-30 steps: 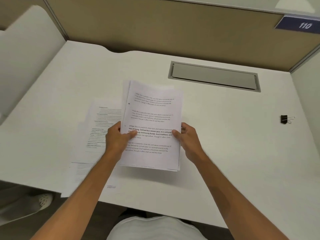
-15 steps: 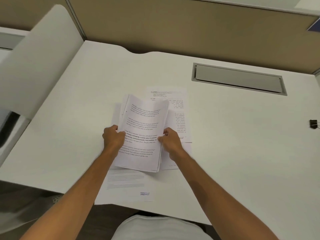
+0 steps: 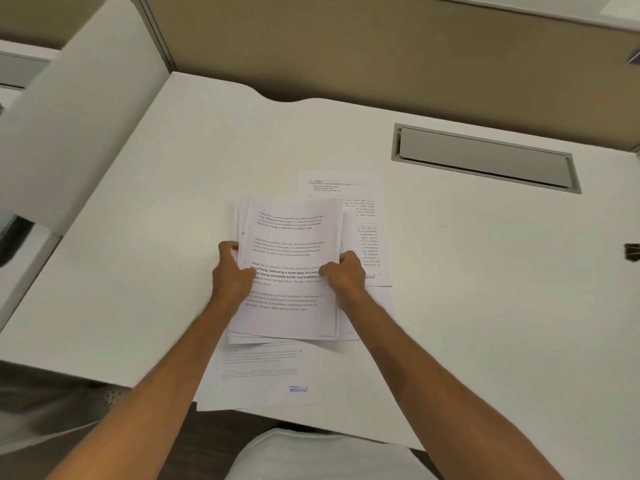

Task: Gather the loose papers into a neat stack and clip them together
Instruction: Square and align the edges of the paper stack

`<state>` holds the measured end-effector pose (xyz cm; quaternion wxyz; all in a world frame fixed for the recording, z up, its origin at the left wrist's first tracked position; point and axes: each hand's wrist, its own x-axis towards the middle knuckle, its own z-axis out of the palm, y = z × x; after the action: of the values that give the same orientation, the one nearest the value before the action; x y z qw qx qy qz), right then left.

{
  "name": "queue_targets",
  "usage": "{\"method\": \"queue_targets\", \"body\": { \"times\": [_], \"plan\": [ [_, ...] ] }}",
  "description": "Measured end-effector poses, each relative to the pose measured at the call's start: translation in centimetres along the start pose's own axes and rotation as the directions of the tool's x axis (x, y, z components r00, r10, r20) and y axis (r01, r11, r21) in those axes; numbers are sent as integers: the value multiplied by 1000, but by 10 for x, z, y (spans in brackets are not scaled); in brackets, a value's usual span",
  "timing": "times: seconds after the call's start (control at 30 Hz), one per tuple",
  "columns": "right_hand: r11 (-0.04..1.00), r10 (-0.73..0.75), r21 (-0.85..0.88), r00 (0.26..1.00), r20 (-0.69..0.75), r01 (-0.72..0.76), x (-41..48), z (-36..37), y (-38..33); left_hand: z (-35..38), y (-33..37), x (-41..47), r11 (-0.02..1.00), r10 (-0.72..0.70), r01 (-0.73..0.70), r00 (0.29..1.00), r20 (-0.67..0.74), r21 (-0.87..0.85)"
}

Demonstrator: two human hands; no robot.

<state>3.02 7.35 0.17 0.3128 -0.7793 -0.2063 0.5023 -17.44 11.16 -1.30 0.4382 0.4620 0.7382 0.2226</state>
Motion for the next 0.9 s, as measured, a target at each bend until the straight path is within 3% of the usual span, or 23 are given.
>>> {"method": "queue_targets", "body": {
  "times": [0.17, 0.33, 0.57, 0.77, 0.9],
  "plan": [
    [999, 50, 21, 999, 17, -50, 8, -3, 1, 0, -4, 2, 983, -91, 98, 995, 51, -154],
    [992, 108, 53, 991, 83, -113, 14, -9, 4, -9, -2, 0, 967, -82, 123, 980, 182, -224],
    [995, -27, -92, 981, 192, 45, -31, -6, 24, -41, -20, -32, 976, -102, 112, 993, 59, -189],
    [863, -142, -466, 980, 142, 193, -65, 17, 46, -49, -57, -62, 991, -122, 118, 990, -64, -63],
    [878, -95, -454, 984, 148, 153, -77, 25, 48, -48, -64, -66, 982, -161, 170, 981, -108, 78]
  ]
}}
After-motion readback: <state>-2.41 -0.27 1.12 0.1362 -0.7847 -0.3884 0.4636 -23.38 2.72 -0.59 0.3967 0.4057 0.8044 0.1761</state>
